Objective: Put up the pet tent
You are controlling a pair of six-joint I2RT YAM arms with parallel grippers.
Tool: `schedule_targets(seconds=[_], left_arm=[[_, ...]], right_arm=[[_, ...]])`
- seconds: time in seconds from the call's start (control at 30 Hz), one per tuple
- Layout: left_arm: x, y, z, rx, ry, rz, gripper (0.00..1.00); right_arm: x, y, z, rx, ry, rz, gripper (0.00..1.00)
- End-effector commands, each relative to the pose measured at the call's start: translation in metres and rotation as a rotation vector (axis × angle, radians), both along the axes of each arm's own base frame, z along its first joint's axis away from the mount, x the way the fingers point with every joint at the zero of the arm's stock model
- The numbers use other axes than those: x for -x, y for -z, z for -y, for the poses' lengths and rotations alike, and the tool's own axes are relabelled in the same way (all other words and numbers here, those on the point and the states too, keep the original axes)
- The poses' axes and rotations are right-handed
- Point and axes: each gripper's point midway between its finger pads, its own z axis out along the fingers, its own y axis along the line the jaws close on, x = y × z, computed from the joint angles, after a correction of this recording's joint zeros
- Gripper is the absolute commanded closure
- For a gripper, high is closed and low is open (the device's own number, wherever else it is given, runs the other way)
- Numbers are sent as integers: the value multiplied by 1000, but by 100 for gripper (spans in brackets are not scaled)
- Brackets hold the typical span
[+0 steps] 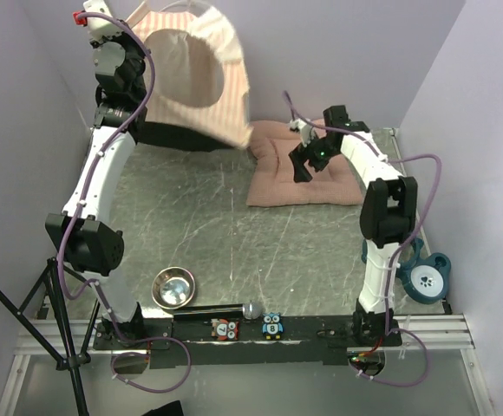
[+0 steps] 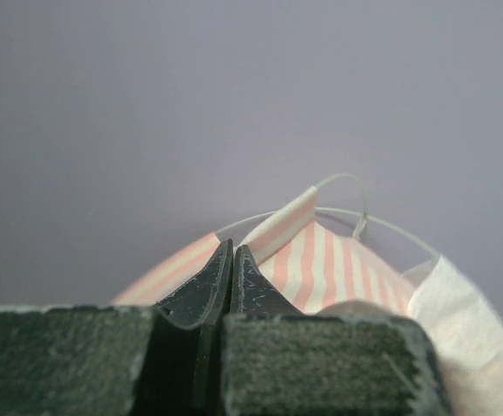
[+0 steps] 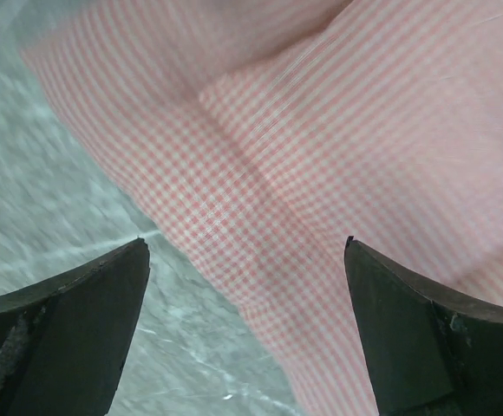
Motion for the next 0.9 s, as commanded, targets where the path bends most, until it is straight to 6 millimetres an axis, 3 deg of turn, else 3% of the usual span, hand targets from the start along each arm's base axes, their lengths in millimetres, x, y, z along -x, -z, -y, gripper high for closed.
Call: schedule_targets(seconds=[0.0,0.17,0.27,0.3,0.4,0.43,0.67,0.87], left_arm=[[14,-35,-10,51,-24,123,99],[15,-16,-15,22,-26,75,99],[20,-11,-24,15,-22,70,99],[22,-12,-28,29,-7,76,99],[24,-15,-33,107,84,93,99],[25,-18,-35,131,110,107,99],[34,-53,-26,237,285,260,99],[34,-82,-10,403,447,341,99]], right_arm=[[22,44,-8,58,-187,-93,0],[44,66,0,89,-191,-182,3],[57,77,5,117,-197,-211,17],[61,80,7,125,-196,-222,28],[75,86,8,124,-211,-269,86],[80,84,7,119,-219,-279,100],[148,49,-29,24,-354,-300,100],[192,29,-61,-72,-408,-343,100]])
